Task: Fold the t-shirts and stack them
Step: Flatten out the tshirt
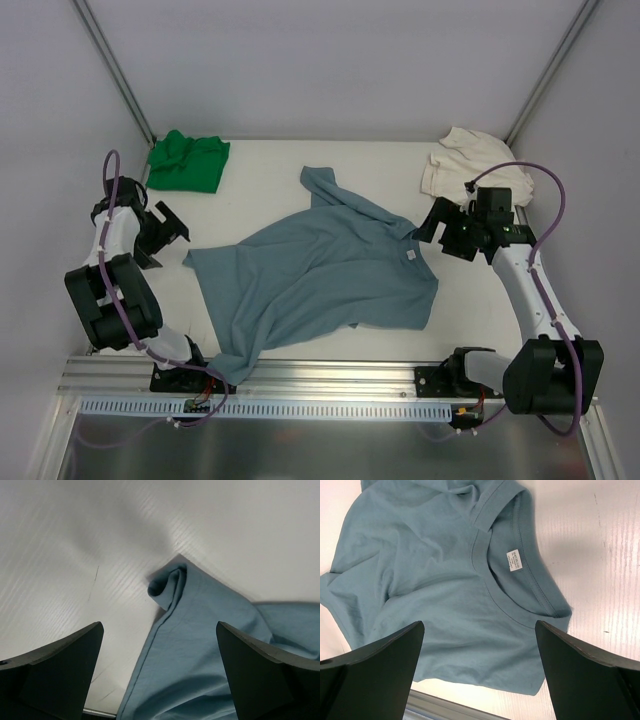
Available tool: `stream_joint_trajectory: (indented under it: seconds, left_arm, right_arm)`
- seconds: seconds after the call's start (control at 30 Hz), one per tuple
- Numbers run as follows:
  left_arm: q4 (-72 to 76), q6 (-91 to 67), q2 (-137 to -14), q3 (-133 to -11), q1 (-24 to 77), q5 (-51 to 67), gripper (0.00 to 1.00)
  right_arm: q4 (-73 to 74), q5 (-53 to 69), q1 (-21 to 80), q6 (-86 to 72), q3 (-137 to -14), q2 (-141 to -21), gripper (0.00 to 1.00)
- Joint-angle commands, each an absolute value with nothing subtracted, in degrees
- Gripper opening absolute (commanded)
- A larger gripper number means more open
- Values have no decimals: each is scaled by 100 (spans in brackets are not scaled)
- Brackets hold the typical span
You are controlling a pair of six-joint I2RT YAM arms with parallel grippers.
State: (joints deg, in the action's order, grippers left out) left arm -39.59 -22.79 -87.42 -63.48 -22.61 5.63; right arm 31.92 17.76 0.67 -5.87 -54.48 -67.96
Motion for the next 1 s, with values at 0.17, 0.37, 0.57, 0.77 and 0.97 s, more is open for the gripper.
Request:
stream_joint_trajectory:
  seconds: [0.17,0.37,0.57,0.77,0.97]
  left_arm:
    - [-4192,-1890,-9482,-6407,-2312,623,89]
    - [-4210,-1872,-9764,-6600,-2303,720,90]
    - [-4245,-1802,-10168,-6872,-2162,887,90]
    - [-4289,-1731,-10678,-7241,-1829,958,78]
    - [-4429,-1653,-11030,-7619,-1661,958,39]
  right_arm:
    - [3085,1960,18,-615,-5396,-6566,100]
    - [3076,1995,-114,-624,-5388,-6548,100]
    - [3067,2030,-141,-633,-5405,-6574,99]
    - [3085,2021,-176,-624,-5396,-6548,99]
    - [3094,2013,-229,-633,-5396,-6539,99]
